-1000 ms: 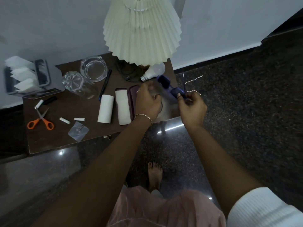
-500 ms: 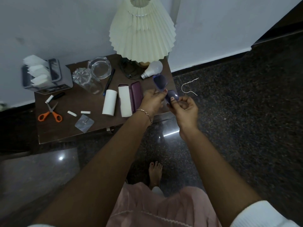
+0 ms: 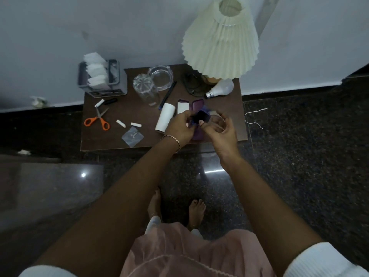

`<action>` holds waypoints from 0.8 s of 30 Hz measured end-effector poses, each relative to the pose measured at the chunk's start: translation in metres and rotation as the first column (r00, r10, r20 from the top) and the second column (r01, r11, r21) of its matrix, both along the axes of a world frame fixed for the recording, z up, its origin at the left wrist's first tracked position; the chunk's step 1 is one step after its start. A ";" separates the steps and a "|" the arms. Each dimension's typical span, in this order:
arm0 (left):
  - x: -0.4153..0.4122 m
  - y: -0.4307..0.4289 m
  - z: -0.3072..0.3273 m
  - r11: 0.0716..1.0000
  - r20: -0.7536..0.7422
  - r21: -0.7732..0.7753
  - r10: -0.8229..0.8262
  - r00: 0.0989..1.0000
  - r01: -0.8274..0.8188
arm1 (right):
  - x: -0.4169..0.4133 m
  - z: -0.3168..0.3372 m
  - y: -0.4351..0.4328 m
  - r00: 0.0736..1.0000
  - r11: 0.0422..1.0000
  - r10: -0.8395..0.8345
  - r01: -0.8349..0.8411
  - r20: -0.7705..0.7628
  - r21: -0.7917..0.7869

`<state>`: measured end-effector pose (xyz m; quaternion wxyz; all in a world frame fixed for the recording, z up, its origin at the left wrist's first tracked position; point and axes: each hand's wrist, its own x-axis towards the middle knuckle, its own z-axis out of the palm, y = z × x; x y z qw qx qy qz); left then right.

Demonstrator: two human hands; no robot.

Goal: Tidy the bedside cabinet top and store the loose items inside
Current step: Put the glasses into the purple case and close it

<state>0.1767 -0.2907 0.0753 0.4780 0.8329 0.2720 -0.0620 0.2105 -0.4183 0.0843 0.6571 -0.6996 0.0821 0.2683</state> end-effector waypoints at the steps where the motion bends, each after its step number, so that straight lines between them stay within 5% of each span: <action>1: -0.002 0.005 0.001 0.996 -0.005 0.072 -0.053 0.999 0.053 | 0.000 0.000 0.003 0.999 0.999 0.031 -0.030 0.023 -0.017; 9: 0.000 0.024 0.009 0.884 -0.043 0.400 -0.247 0.968 0.243 | 0.008 -0.001 0.013 0.865 0.859 0.408 -0.255 0.292 -0.445; 17: 0.007 0.040 -0.004 0.762 -0.030 0.562 -0.370 0.929 0.322 | 0.005 -0.012 0.024 0.922 0.879 0.335 -0.232 0.194 -0.417; 20: 0.005 0.040 -0.007 0.877 0.102 0.476 -0.125 0.987 0.062 | 0.003 -0.024 0.027 0.984 0.904 0.136 -0.077 0.111 -0.420; 22: 0.003 0.040 -0.016 0.948 0.077 0.254 0.175 0.982 -0.189 | 0.000 -0.030 0.029 0.995 0.903 0.021 0.021 0.093 -0.429; 24: 0.005 0.039 -0.019 0.912 -0.080 -0.047 0.403 0.912 -0.408 | -0.003 -0.031 0.033 0.995 0.887 -0.026 0.066 0.093 -0.458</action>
